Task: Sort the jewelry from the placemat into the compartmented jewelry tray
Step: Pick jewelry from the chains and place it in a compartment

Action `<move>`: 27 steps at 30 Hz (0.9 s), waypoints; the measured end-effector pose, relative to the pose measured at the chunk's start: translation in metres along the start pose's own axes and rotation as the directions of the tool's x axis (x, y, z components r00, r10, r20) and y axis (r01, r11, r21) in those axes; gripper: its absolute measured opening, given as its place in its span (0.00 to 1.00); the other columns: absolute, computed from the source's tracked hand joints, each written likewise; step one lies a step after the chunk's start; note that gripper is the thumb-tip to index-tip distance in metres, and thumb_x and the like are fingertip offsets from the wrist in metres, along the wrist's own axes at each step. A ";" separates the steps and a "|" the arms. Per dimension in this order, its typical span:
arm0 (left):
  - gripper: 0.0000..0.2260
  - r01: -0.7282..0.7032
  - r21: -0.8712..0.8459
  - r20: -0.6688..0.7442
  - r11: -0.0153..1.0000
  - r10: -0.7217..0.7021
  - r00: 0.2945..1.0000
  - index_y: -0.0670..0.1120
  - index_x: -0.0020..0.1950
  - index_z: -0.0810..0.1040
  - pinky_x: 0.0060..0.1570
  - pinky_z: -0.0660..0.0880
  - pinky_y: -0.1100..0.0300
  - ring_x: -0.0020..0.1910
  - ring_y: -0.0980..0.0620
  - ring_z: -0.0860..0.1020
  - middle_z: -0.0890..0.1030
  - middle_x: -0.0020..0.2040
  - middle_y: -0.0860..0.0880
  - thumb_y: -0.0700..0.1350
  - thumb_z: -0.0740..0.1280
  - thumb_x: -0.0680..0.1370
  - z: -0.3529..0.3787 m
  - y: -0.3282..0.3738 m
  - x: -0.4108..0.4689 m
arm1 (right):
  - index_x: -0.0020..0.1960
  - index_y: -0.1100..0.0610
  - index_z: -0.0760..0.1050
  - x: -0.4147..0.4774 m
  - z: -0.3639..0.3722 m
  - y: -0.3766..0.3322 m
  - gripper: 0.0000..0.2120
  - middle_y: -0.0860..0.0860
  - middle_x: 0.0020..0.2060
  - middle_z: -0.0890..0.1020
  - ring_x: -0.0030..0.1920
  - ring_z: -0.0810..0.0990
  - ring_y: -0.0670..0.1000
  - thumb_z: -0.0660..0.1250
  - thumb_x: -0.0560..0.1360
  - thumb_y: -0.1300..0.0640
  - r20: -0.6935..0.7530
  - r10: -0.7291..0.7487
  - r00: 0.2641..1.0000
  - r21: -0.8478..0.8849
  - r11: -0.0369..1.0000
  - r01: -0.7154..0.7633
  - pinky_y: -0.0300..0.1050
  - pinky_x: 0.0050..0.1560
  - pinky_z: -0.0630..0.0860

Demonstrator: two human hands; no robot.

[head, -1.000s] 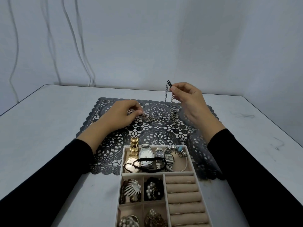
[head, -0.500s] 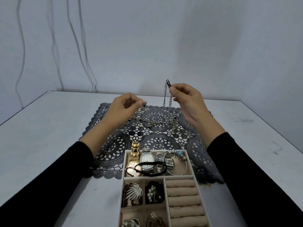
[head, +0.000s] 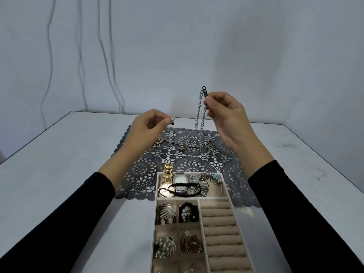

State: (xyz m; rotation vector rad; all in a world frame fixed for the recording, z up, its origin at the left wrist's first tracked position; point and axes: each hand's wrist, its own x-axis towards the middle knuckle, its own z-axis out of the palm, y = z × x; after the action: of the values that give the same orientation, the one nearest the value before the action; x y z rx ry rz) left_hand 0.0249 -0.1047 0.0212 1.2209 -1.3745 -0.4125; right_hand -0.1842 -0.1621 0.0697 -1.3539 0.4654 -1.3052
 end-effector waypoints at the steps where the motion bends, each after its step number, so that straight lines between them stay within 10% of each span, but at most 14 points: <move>1: 0.02 0.000 -0.002 -0.007 1.000 0.000 1.000 0.53 0.47 0.82 0.43 0.75 0.65 0.43 0.55 0.81 0.85 0.43 0.50 0.46 0.70 0.78 -0.002 0.002 -0.004 | 0.46 0.58 0.79 -0.004 0.002 -0.005 0.04 0.50 0.39 0.80 0.41 0.76 0.46 0.69 0.73 0.65 0.004 -0.006 1.000 0.011 1.000 0.006 0.38 0.43 0.73; 22: 0.03 -0.030 -0.044 -0.019 0.999 0.029 0.999 0.51 0.47 0.81 0.46 0.76 0.66 0.43 0.59 0.81 0.84 0.42 0.53 0.43 0.71 0.77 -0.021 0.046 -0.106 | 0.45 0.59 0.76 -0.110 0.034 -0.074 0.05 0.51 0.38 0.80 0.39 0.77 0.46 0.64 0.76 0.67 0.190 -0.020 0.982 0.062 0.998 0.008 0.37 0.40 0.74; 27: 0.05 -0.051 -0.045 -0.031 0.998 0.050 0.998 0.53 0.46 0.81 0.50 0.78 0.52 0.46 0.46 0.81 0.84 0.44 0.47 0.43 0.71 0.77 -0.021 0.048 -0.120 | 0.45 0.59 0.76 -0.134 0.036 -0.075 0.05 0.52 0.39 0.80 0.38 0.75 0.48 0.65 0.76 0.67 0.264 0.022 0.964 0.091 0.995 -0.047 0.38 0.41 0.74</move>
State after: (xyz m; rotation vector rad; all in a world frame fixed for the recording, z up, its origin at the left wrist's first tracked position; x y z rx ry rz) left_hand -0.0052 0.0217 0.0054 1.1482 -1.3602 -0.3867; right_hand -0.2237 -0.0109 0.0887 -1.4064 0.2387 -1.0857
